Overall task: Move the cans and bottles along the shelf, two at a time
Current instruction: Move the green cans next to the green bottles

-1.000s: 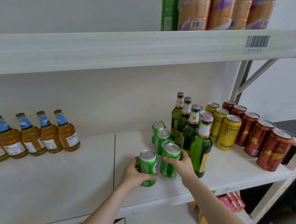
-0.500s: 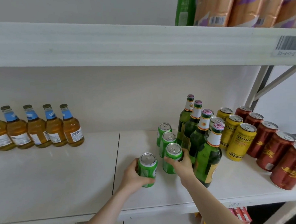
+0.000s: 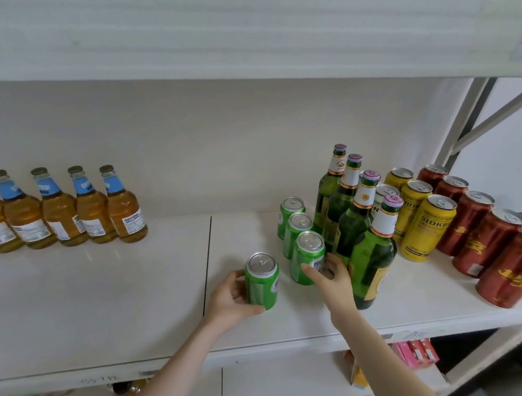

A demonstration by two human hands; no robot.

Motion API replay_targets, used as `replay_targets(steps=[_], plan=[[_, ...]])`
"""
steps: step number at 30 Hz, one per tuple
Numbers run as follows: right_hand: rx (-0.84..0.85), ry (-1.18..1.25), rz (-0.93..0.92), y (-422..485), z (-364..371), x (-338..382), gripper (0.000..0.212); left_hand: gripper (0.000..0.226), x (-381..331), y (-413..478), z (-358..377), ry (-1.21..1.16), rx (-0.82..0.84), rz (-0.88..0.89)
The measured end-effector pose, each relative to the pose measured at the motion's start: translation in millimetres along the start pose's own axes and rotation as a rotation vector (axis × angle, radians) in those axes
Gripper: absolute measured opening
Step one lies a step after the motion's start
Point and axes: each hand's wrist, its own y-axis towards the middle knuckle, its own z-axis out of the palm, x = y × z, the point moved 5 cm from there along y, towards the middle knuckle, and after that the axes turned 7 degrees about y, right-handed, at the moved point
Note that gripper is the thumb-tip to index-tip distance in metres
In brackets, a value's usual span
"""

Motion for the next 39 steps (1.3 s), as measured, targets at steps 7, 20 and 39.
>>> replay_targets(steps=[7, 20, 39], plan=[[0.055, -0.111, -0.083, -36, 0, -6, 0.052, 0.065, 2, 3, 1, 0.014, 0.034, 0.028], [0.295, -0.149, -0.100, -52, -5, 2, 0.055, 0.067, -16, -7, 56, 0.067, 0.162, 0.090], [0.194, -0.112, -0.104, -35, -39, 6, 0.050, 0.070, -32, 8, 101, 0.041, 0.190, 0.050]])
